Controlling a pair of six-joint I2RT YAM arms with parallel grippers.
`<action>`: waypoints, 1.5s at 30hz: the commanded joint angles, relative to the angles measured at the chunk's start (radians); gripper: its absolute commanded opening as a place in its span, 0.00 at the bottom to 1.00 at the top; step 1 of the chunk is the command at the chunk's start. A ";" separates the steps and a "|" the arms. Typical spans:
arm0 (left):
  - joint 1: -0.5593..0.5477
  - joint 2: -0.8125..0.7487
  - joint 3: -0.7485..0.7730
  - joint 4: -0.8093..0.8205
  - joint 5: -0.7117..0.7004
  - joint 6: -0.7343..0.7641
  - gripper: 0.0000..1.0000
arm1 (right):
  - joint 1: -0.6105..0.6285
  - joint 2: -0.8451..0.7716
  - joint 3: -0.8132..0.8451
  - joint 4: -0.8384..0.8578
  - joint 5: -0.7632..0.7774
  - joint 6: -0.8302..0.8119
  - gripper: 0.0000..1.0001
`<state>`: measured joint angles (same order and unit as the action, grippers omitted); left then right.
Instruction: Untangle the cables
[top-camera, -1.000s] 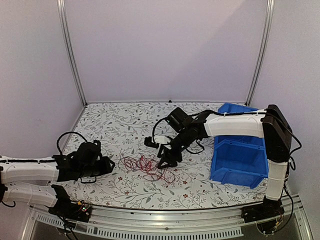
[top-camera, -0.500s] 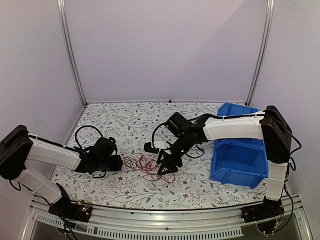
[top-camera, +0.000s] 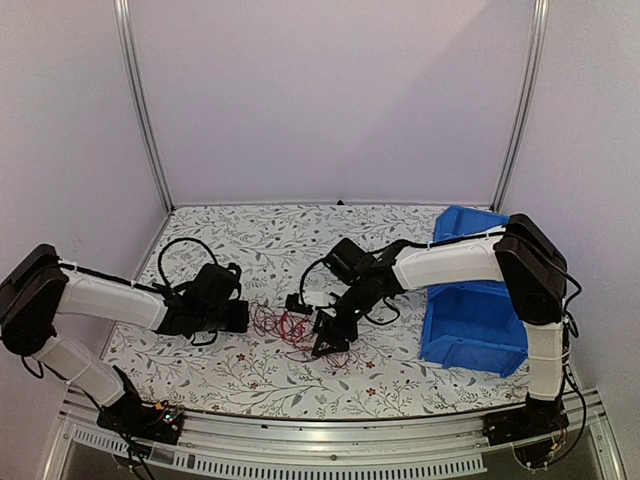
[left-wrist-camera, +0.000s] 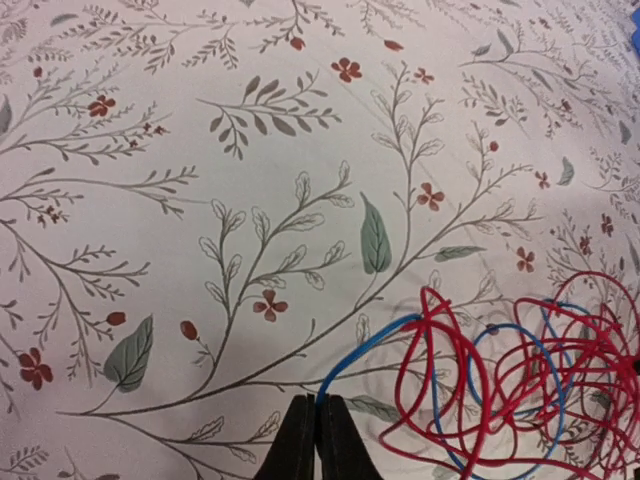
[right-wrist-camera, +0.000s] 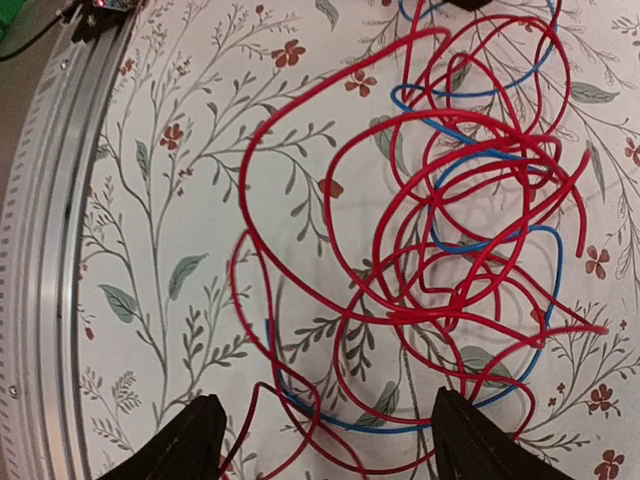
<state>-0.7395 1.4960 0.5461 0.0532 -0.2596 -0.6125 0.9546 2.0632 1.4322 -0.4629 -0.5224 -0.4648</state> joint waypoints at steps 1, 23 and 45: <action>-0.025 -0.249 0.087 -0.158 -0.079 0.047 0.00 | 0.005 0.060 -0.021 0.053 0.104 0.043 0.61; -0.068 -0.460 1.032 -0.214 -0.115 0.506 0.00 | -0.032 0.178 -0.017 0.058 0.165 0.068 0.34; -0.070 -0.446 0.670 -0.161 -0.067 0.380 0.00 | -0.116 -0.308 0.080 -0.119 0.047 0.012 0.72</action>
<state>-0.7967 1.0599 1.2587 -0.1326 -0.3496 -0.1932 0.8829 1.8668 1.4456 -0.5182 -0.4194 -0.4526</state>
